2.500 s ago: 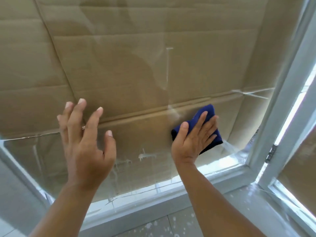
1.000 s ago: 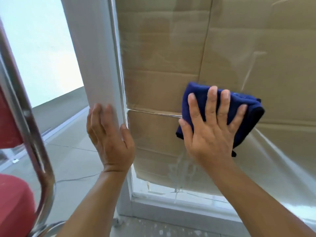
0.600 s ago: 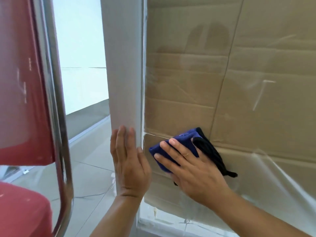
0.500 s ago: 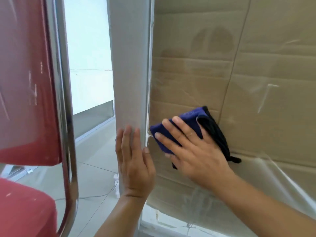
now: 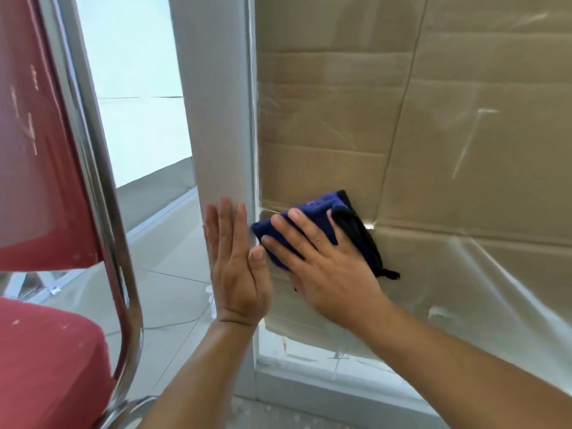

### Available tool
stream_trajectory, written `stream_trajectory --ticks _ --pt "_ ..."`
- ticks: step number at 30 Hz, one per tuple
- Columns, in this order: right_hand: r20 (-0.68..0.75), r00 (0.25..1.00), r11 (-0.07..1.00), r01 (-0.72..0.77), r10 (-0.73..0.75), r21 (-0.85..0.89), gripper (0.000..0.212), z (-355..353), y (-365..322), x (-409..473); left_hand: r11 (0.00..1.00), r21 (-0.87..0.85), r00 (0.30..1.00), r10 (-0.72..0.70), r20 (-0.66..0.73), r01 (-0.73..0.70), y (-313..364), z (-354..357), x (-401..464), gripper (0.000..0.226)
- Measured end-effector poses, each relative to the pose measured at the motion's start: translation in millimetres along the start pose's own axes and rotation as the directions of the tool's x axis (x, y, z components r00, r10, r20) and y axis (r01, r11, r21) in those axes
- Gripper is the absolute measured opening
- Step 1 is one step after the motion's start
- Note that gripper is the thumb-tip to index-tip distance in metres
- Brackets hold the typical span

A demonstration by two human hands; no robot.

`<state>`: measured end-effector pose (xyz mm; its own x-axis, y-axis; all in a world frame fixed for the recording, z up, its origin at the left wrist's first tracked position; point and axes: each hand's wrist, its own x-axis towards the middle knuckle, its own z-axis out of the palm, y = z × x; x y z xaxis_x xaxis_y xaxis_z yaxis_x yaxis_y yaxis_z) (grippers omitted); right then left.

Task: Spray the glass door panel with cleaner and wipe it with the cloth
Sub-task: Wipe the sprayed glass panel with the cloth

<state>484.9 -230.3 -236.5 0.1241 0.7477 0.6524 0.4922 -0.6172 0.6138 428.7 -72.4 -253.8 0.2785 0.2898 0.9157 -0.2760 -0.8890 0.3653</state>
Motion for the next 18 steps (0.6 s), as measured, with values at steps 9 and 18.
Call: stream_trajectory --ticks 9,18 --pt "0.038 0.998 0.999 -0.042 0.042 -0.003 0.077 15 13 -107 1.000 0.030 0.997 -0.009 0.074 0.006 17 11 -21 0.065" --pt "-0.116 0.871 0.879 -0.473 0.478 0.068 0.065 3 40 -75 0.995 -0.022 0.981 0.100 0.165 -0.097 49 35 -36 0.062"
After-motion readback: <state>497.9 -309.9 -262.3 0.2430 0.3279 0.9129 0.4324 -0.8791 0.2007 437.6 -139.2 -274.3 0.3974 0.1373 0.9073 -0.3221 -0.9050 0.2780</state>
